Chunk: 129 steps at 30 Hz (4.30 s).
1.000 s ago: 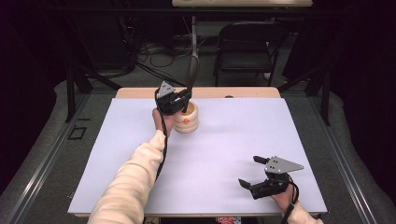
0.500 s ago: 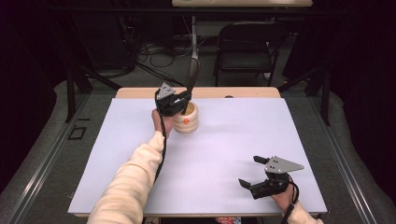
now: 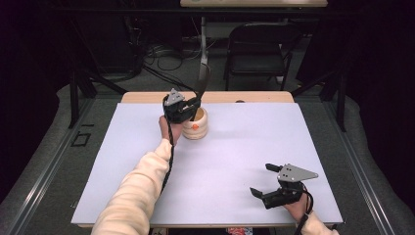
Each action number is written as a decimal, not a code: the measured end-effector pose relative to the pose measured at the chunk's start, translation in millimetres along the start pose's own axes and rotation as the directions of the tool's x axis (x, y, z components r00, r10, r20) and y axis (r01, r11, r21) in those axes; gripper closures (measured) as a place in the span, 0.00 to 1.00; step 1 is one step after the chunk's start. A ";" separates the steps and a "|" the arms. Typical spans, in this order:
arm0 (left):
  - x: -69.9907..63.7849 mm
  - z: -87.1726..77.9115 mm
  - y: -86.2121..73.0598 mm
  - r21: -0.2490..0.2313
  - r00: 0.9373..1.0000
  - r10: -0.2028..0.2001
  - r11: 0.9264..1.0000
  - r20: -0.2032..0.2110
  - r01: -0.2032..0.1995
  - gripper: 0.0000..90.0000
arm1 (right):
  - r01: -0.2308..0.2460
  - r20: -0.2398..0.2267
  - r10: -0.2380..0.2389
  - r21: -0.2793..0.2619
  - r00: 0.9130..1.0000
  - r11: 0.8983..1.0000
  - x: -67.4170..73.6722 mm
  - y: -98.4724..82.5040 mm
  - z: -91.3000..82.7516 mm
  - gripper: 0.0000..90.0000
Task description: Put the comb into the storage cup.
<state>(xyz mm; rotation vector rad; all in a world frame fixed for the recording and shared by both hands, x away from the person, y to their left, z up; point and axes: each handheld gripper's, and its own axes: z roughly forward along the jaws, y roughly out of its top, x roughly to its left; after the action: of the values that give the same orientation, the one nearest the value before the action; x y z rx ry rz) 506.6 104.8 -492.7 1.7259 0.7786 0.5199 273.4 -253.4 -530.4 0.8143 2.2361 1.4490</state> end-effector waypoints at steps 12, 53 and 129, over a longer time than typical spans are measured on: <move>-1.0 -0.4 -2.6 0.015 1.000 0.008 1.000 0.006 -0.008 0.80 | 0.003 0.000 -0.003 0.003 1.000 1.000 -0.1 -0.1 0.2 0.00; -2.0 1.6 -10.9 0.077 0.999 0.025 0.997 0.025 -0.027 0.80 | -0.003 0.001 0.003 0.004 1.000 1.000 -0.2 -0.2 0.1 0.00; -2.2 -20.6 -1.1 0.179 0.996 -0.004 0.984 0.085 -0.011 0.22 | -0.001 0.000 0.001 0.008 1.000 1.000 -0.1 0.0 0.6 0.00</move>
<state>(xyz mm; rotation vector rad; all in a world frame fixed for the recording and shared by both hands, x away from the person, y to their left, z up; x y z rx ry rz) 490.6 117.2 -487.7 1.9030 0.7806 0.3849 273.8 -253.1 -530.6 0.8176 2.2432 1.4411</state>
